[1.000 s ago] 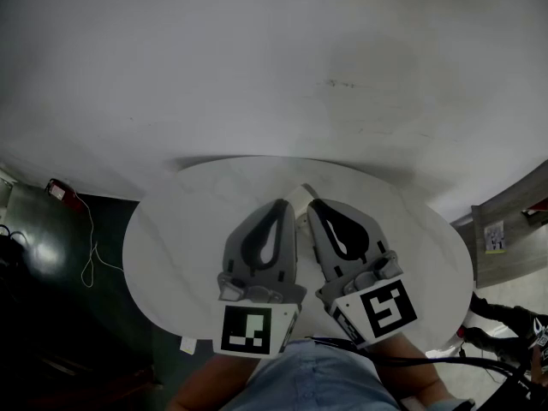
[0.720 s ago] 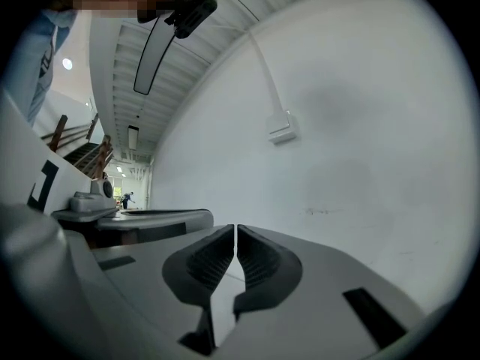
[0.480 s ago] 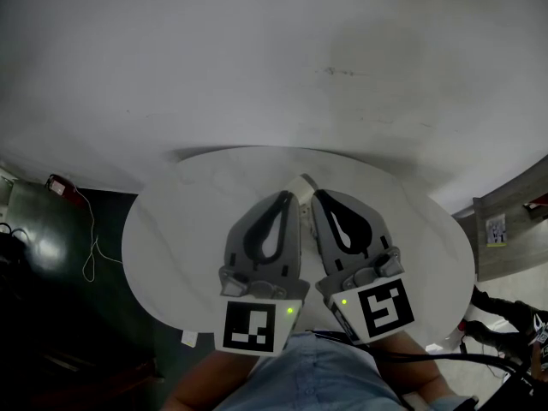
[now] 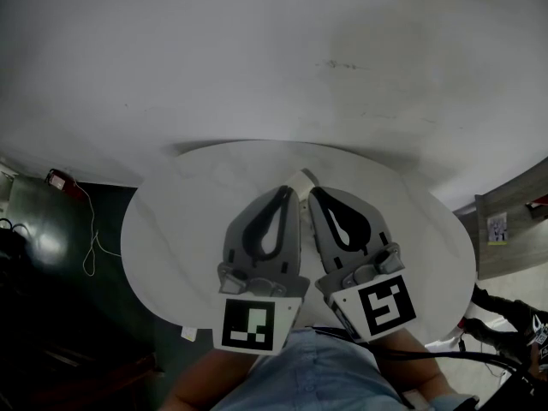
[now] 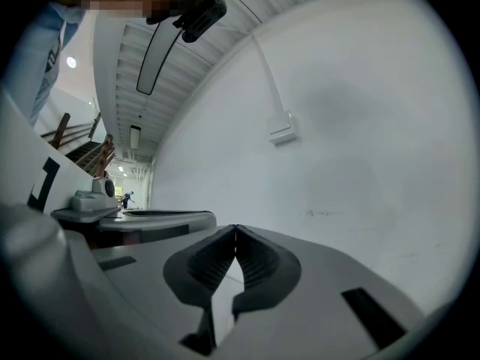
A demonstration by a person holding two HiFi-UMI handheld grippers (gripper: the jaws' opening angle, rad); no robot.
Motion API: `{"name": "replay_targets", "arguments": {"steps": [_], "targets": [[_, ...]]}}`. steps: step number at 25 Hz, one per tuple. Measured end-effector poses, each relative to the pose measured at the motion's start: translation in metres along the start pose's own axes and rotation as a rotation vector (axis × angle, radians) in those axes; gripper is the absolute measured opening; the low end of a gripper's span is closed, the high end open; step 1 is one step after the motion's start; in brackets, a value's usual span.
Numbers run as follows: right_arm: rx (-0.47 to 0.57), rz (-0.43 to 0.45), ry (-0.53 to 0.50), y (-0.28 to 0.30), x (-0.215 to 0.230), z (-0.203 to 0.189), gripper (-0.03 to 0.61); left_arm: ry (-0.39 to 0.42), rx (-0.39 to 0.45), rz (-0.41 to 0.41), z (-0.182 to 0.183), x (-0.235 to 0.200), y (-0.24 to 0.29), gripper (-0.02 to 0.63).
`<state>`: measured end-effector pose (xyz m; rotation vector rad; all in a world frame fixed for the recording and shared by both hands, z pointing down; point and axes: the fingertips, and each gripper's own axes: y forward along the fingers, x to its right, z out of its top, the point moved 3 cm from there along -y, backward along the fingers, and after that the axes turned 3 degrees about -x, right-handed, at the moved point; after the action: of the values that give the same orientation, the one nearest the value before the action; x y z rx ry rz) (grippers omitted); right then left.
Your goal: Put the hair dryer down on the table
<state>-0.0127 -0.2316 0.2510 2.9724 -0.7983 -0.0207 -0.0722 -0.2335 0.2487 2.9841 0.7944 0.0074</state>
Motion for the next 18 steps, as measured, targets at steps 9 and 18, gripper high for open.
{"name": "replay_targets", "arguments": {"steps": [9, 18], "targets": [[-0.003, -0.001, -0.003, 0.0002, -0.0001, -0.0007, 0.011, 0.0, -0.011, 0.0, -0.0021, -0.0003, -0.0007, 0.017], [-0.001, 0.002, 0.001, 0.001, 0.0003, -0.001, 0.011, -0.004, -0.011, 0.002, -0.0025, -0.0006, -0.0001, 0.017]]}}
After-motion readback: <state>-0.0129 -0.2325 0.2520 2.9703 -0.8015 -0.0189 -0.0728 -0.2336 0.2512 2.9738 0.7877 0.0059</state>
